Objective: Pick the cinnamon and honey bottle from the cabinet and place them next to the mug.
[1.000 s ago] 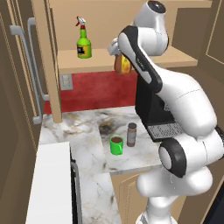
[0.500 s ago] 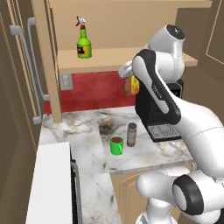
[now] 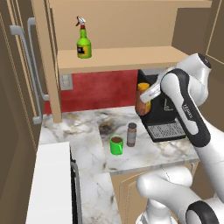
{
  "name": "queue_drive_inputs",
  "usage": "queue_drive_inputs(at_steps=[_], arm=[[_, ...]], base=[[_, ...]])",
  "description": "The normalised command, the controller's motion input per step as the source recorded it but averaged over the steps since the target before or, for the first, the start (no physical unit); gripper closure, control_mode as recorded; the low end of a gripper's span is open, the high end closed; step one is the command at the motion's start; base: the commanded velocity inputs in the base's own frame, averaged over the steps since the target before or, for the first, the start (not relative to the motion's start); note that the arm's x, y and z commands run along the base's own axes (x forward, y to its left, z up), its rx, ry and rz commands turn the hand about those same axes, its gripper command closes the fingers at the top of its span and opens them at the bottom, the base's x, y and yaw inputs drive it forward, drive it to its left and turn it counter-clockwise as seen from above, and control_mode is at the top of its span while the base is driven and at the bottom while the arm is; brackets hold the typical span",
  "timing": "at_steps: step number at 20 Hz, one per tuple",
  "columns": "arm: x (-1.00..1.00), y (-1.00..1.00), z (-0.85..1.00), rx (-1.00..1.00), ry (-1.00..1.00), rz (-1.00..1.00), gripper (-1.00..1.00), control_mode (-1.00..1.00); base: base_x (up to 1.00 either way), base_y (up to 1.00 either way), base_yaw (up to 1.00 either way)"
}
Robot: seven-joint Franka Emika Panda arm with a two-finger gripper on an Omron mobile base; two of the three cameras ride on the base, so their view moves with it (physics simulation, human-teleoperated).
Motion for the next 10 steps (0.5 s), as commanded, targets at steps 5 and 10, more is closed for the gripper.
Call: queue_drive_inputs(at_steps=[5, 10], arm=[[-0.08, -0.1, -0.41, 0.0, -0.03, 0.29, 1.0, -1.0], [0.11, 0.0, -0.5, 0.0, -0.01, 0.21, 1.0, -1.0]], base=[[0.0, 0.0, 0.0], [0.0, 0.0, 0.0]])
